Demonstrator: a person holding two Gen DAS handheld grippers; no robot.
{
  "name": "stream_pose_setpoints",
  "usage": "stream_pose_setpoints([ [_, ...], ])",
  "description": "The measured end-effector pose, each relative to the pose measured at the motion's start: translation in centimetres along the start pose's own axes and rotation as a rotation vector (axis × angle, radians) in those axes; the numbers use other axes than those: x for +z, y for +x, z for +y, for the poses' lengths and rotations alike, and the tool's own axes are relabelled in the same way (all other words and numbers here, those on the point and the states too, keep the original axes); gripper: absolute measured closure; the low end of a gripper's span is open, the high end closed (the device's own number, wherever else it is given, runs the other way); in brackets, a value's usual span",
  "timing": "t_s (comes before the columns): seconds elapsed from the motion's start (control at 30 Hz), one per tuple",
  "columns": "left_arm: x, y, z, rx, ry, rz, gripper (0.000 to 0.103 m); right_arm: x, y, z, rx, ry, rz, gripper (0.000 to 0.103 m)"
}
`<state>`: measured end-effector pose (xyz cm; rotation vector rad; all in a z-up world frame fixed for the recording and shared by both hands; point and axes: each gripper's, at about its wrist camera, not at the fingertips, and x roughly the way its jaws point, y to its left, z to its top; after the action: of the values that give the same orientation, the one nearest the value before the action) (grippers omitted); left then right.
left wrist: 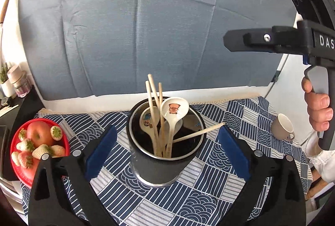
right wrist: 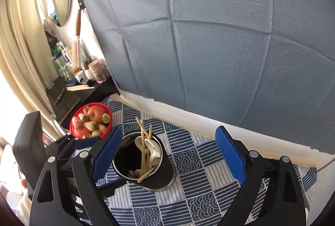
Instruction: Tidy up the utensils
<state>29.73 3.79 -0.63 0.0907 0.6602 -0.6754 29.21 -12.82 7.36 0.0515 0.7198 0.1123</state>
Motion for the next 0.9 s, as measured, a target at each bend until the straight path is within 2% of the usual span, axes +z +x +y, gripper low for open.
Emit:
stream_pose_setpoints([
  [0.2, -1.7, -1.8, -1.5, 0.203, -0.021, 0.028, 0.006, -2.9, -0.9, -0.4, -0.018, -0.030, 0.017, 0.014],
  [0.33, -3.2, -3.2, -2.7, 0.299, -0.018, 0.030, 0.006, -4.8, -1.3, -0.6, -0.005, -0.059, 0.036, 0.013],
  [0.47, -4.4, -4.2, -4.5, 0.363, -0.021, 0.032, 0.006, -6.8, -1.9, -0.7, 0.000, -0.093, 0.046, 0.012],
  [0.67, -5.7, -6.0, -7.1, 0.399, -0.097, -0.016, 0.006, -10.3, -3.3, -1.6, 0.016, -0.122, 0.050, 0.011],
  [0.9, -6.6, -8.3, -9.9, 0.488, -0.146, -0.061, 0.006, -14.2, -5.0, -3.2, 0.056, -0.108, 0.049, 0.010],
])
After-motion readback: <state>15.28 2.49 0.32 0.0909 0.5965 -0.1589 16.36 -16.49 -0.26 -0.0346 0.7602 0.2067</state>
